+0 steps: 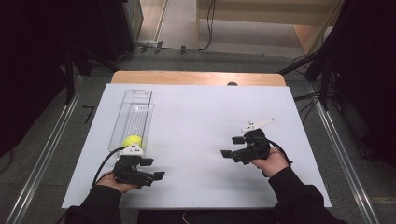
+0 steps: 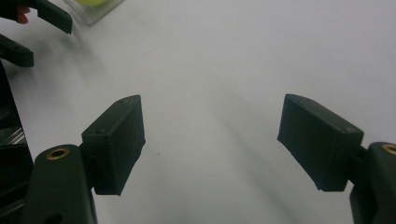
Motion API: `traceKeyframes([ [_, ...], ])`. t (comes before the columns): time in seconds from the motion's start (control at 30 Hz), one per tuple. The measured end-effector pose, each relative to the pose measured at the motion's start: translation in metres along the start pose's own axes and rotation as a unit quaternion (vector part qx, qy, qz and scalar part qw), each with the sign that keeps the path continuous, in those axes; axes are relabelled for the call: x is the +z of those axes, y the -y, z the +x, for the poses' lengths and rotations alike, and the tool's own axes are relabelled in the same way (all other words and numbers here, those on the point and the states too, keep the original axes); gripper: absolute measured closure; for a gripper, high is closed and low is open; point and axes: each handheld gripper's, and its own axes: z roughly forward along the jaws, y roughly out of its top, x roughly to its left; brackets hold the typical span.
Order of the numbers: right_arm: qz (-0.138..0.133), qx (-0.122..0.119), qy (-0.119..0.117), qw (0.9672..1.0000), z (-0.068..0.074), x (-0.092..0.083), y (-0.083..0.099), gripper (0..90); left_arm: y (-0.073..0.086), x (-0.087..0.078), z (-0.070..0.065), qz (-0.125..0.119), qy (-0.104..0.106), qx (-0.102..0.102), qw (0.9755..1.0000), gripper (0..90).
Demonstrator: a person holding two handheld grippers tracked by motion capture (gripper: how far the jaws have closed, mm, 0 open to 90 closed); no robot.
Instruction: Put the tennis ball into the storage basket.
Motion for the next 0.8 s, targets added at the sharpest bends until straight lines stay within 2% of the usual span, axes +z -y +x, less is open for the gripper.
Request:
traceKeyframes([
  [0.4,0.002,-0.001,0.009,1.0000,-0.001,-0.009,0.017,20.8,0.000,0.001,0.000,0.003,0.001,0.001,1.0000,26.5],
  [0.8,0.002,0.011,0.018,0.9998,-0.005,-0.020,0.029,20.7,0.000,0.001,0.000,0.005,-0.002,0.004,1.0000,26.5],
])
